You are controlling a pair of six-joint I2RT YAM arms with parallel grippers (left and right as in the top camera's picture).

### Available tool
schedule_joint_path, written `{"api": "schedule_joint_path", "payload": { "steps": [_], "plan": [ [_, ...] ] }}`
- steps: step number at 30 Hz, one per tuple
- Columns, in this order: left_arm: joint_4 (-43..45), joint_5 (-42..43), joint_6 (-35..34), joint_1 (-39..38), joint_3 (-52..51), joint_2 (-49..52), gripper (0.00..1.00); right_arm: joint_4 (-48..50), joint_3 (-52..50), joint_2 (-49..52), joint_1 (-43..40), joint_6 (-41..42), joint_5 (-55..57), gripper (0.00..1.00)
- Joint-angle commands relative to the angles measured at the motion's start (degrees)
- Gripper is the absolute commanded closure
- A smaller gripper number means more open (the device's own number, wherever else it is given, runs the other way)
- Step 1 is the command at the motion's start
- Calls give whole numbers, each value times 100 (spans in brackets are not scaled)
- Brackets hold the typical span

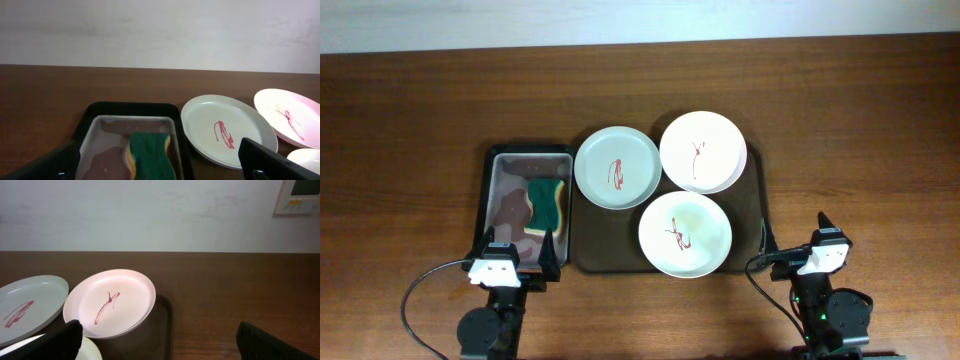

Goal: Clean dirty plates on tray and stack at the side

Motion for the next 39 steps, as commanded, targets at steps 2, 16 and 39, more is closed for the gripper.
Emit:
{"api": "schedule_joint_path", "payload": {
  "steps": [2, 16, 39],
  "plan": [
    [13, 81, 109, 28, -42, -33, 1, -22, -31, -33, 39, 24, 68, 1],
    [17, -76, 105, 28, 376, 223, 1, -319, 192, 4, 39, 522, -293, 1],
    [-4472, 262, 107, 28, 6054, 6312, 1, -4983, 5945, 5989, 39, -125, -1314, 1]
  ]
}}
